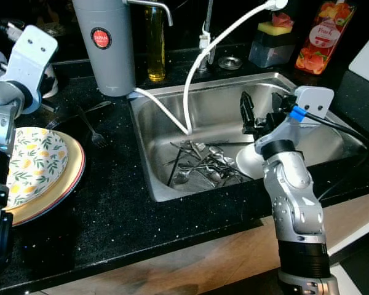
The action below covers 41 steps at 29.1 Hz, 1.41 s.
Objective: Kitchen organization
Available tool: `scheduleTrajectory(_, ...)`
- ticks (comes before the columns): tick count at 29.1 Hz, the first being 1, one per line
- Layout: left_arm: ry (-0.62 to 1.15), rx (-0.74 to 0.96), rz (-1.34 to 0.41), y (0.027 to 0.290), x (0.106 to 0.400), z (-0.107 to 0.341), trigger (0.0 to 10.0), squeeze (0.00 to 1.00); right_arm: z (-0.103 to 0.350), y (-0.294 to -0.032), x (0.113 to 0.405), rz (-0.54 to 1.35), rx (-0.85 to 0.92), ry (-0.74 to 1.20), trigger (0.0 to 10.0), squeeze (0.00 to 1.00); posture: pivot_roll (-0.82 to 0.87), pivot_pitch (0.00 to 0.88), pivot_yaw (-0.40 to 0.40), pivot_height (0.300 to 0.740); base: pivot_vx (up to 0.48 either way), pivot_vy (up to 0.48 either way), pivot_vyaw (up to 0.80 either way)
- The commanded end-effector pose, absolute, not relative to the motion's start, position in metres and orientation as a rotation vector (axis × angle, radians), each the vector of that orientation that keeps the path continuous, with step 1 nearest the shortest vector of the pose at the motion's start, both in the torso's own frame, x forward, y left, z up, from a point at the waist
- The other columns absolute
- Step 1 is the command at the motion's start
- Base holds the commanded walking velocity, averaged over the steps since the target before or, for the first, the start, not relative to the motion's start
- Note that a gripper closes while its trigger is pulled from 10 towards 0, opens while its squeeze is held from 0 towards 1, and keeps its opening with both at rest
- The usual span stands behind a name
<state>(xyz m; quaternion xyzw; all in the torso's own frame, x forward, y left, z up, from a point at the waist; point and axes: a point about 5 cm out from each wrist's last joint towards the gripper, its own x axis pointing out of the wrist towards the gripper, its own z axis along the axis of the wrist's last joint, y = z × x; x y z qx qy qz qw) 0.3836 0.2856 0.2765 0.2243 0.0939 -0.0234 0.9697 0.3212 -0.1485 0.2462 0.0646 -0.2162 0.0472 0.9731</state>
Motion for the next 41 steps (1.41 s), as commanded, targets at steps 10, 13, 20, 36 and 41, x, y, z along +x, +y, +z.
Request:
scheduleTrajectory(10,0.328,0.451,-0.225,0.253,0.403,0.274,10.0,0.0,0.251,-0.11,0.31,0.364,0.152,-0.456,10.0,0.0,0.16,0.056,0.032,0.74,0.0,0.0,0.0)
scheduleTrajectory(13,0.366,0.45,-0.219,0.258,0.402,0.271,10.0,0.0,0.248,-0.105,0.302,0.402,0.157,-0.451,10.0,0.0,0.16,0.067,0.04,0.74,0.0,0.0,0.0)
scheduleTrajectory(20,0.436,0.421,-0.215,0.269,0.398,0.266,10.0,0.0,0.244,-0.102,0.293,0.446,0.183,-0.432,10.0,0.0,0.17,0.116,0.061,0.74,0.0,0.0,0.0)
scheduleTrajectory(36,0.537,0.272,-0.228,0.27,0.393,0.25,10.0,0.0,0.237,-0.097,0.285,0.457,0.219,-0.392,10.0,0.0,0.2,0.172,0.086,0.74,0.0,0.0,0.0)
scheduleTrajectory(41,0.544,0.083,-0.198,0.264,0.393,0.234,10.0,0.0,0.238,-0.097,0.285,0.455,0.221,-0.391,10.0,0.0,0.19,0.17,0.087,0.74,0.0,0.0,0.0)
